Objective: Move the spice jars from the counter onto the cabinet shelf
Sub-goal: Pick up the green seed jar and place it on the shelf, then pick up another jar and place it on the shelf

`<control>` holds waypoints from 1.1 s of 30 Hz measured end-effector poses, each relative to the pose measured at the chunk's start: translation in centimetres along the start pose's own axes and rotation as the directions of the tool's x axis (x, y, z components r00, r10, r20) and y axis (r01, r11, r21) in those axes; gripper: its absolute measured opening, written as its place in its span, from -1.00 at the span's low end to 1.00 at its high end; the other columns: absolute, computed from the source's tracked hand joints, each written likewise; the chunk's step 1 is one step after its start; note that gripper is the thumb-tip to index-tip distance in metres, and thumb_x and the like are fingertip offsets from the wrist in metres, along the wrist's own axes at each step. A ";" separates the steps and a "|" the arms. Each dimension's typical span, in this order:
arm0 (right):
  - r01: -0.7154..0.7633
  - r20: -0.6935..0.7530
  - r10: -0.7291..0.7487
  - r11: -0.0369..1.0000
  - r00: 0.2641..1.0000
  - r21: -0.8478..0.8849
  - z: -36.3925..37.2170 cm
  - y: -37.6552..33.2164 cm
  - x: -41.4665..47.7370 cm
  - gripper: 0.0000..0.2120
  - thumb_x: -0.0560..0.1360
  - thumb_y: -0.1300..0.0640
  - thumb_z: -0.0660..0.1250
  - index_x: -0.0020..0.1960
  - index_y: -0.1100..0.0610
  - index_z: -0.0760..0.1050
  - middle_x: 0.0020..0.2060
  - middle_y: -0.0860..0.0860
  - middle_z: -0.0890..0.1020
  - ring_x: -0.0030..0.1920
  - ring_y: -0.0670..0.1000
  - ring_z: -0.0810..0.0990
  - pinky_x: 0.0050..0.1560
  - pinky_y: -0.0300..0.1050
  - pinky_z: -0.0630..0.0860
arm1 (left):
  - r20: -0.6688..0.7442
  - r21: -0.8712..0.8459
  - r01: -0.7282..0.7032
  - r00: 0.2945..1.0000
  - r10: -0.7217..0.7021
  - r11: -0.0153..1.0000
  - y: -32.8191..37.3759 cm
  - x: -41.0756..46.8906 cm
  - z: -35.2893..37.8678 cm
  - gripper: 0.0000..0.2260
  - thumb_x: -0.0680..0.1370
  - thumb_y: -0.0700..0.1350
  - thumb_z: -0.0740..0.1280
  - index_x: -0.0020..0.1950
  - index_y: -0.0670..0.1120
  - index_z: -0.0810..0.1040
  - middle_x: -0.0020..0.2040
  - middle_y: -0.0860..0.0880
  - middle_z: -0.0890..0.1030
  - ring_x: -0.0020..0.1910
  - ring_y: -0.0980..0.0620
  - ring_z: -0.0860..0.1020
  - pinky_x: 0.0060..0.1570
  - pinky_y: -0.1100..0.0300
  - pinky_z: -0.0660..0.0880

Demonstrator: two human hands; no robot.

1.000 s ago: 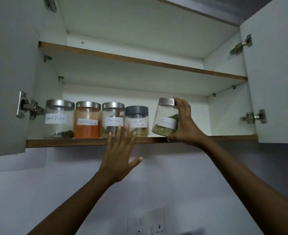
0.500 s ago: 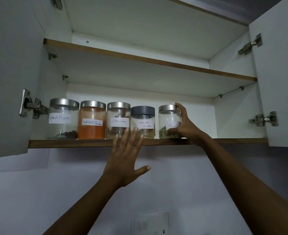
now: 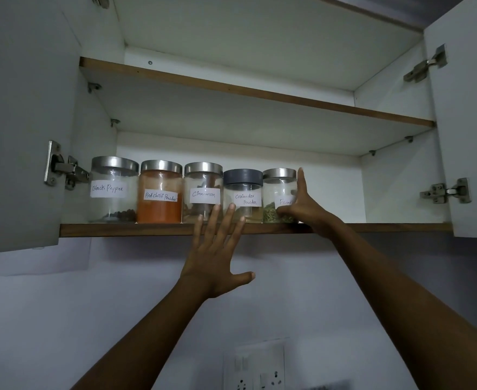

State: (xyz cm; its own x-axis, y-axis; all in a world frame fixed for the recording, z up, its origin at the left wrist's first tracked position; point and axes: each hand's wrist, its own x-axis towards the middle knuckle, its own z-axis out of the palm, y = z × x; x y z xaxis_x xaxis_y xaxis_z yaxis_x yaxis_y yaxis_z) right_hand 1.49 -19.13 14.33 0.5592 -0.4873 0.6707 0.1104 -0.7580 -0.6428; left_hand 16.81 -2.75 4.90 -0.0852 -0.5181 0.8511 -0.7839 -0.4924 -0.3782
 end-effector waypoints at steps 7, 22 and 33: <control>-0.016 -0.128 -0.012 0.976 0.992 -0.217 2.4 0.0 -3.4 -0.01 0.48 0.05 0.34 0.46 0.18 -0.43 0.50 0.12 -0.25 0.51 0.08 -0.18 0.48 0.02 -0.03 | 0.043 -0.045 0.063 0.997 -0.061 0.997 0.7 0.0 -0.3 -0.05 0.32 0.48 0.02 0.53 -0.06 -0.10 0.52 -0.11 -0.32 0.49 -0.20 -0.19 0.37 -0.16 -0.33; -0.020 0.194 0.118 0.896 0.974 -0.443 15.4 5.3 -24.9 -0.44 0.52 -0.08 0.26 0.45 0.01 0.20 0.51 -0.03 0.09 0.49 0.04 0.09 0.46 0.19 0.03 | 0.314 -0.247 -0.066 0.939 0.144 0.967 6.0 -19.4 -1.0 -0.38 0.50 0.20 0.12 0.49 -0.05 0.16 0.50 -0.09 0.20 0.50 -0.14 0.02 0.36 -0.30 -0.15; -0.128 0.574 0.408 0.876 0.710 -0.465 24.5 14.2 -38.9 -0.41 0.48 0.03 0.34 0.44 0.00 0.22 0.46 0.03 0.19 0.44 0.11 0.16 0.39 0.12 0.23 | 0.826 -0.389 0.366 0.544 0.145 0.845 7.1 -39.6 -0.1 -0.40 0.50 0.22 -0.07 0.51 0.05 0.12 0.55 0.01 0.05 0.47 0.04 -0.27 0.37 -0.10 -0.39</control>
State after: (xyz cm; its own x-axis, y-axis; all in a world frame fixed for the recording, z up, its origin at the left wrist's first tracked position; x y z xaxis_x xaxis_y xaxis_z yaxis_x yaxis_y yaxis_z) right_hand 1.45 -0.30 -29.93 0.9137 -0.4064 0.0015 -0.3566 -0.8035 -0.4767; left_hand 14.56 14.35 -31.39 0.3480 -0.9314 0.1072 -0.9333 -0.3334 0.1334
